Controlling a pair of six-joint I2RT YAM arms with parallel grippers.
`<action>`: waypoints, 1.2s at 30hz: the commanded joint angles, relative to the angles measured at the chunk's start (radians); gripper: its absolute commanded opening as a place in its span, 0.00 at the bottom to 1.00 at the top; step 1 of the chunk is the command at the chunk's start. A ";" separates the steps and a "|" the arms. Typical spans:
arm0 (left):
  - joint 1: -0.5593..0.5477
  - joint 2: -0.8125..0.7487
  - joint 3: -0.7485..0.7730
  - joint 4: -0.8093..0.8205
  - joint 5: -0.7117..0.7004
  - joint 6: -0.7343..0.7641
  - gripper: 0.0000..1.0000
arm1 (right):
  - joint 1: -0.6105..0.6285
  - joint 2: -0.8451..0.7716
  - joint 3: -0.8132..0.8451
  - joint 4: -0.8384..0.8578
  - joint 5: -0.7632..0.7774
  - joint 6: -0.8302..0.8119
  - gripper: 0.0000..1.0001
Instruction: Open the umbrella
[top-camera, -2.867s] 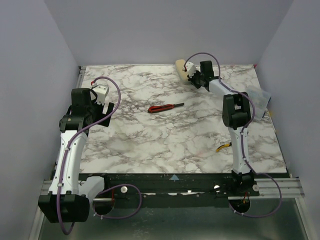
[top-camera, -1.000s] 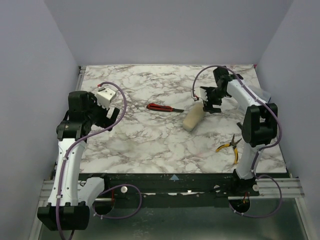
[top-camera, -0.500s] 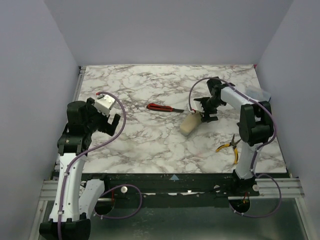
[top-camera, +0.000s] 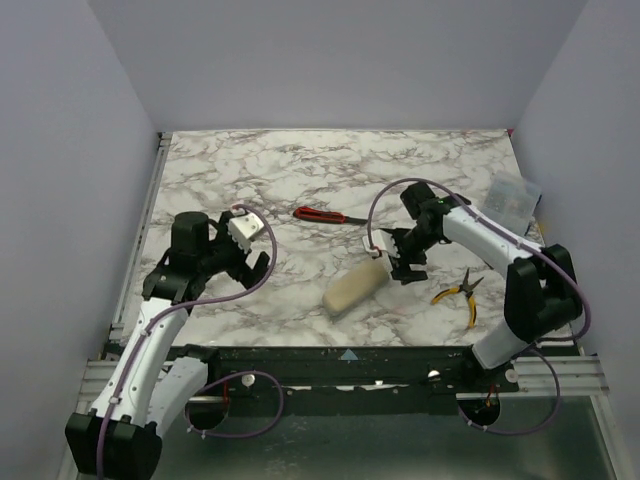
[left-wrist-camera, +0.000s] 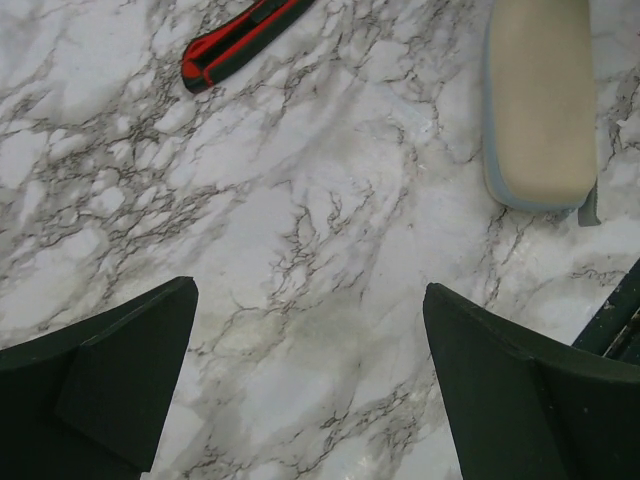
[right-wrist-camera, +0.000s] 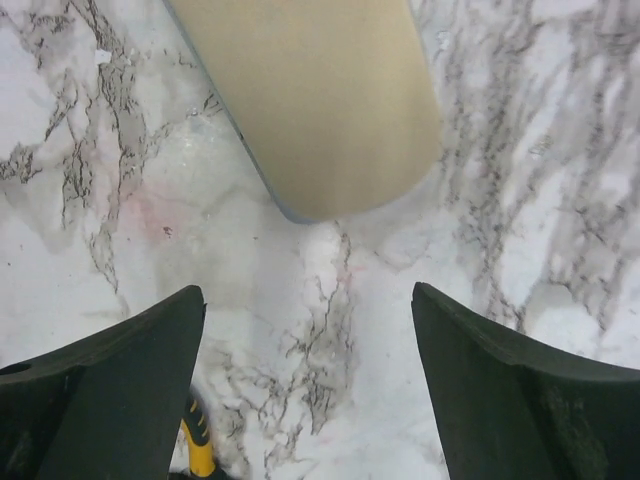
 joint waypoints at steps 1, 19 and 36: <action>-0.062 -0.005 -0.071 0.133 0.036 -0.047 0.98 | -0.003 -0.144 -0.019 0.001 -0.032 0.083 0.89; -0.355 -0.084 -0.287 0.463 -0.062 -0.380 0.98 | 0.248 -0.037 -0.073 0.248 -0.166 0.127 1.00; -0.625 0.037 -0.521 0.951 -0.316 -0.528 0.77 | 0.204 -0.270 -0.429 0.426 0.110 0.115 0.70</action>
